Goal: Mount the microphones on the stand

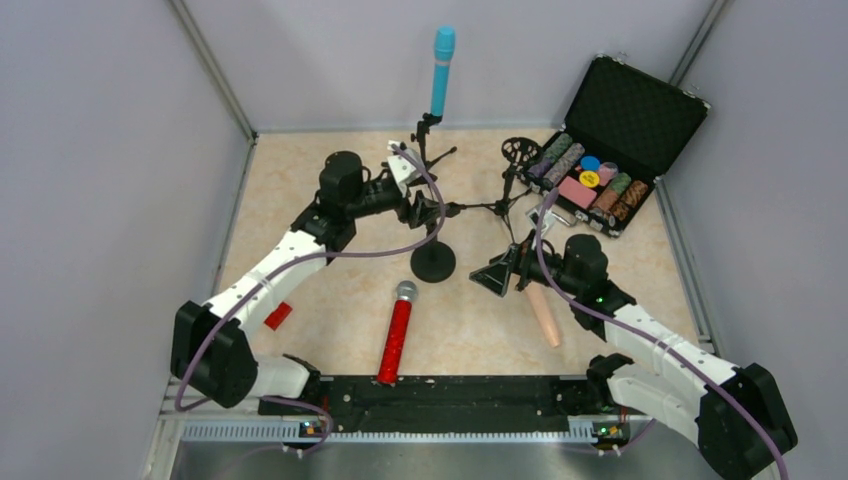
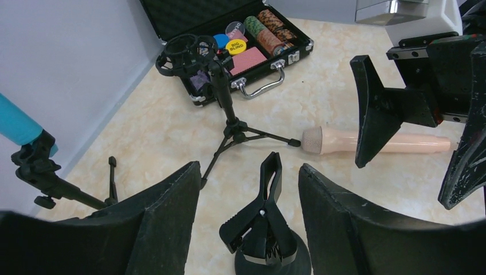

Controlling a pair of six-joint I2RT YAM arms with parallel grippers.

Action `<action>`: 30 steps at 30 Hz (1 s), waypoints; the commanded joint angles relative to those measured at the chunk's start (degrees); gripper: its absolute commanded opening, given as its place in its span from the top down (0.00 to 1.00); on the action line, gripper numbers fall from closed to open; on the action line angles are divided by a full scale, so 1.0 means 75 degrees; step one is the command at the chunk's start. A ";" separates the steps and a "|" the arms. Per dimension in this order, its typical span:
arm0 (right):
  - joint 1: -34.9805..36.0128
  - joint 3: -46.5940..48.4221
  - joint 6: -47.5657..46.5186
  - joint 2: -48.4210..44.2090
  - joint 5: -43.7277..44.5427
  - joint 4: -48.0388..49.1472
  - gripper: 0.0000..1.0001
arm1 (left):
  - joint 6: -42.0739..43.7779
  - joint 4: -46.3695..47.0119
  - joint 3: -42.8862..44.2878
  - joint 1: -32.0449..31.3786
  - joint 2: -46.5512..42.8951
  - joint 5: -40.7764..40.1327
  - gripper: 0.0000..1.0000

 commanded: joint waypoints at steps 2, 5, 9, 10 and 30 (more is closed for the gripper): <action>-0.0079 -0.0012 0.0096 0.0063 0.0005 0.0512 0.03 | -0.0153 0.0287 0.0083 0.0036 0.0345 -0.0098 0.35; -0.0076 -0.0066 0.0115 0.0104 -0.0011 0.0577 0.03 | 0.0017 -0.0082 0.0185 0.0036 0.0549 -0.0172 0.38; -0.0076 -0.0116 0.0134 0.0120 -0.0027 0.0637 0.03 | 0.0495 -0.0735 0.0360 0.0035 0.0844 -0.0335 0.39; -0.0080 -0.0119 0.0136 0.0126 -0.0025 0.0644 0.03 | 0.0591 -0.0926 0.0428 0.0029 0.0906 -0.0413 0.40; -0.0076 -0.0101 0.0128 0.0313 -0.0056 0.0841 0.03 | -0.0035 0.0746 -0.0254 0.0047 0.0009 -0.0179 0.01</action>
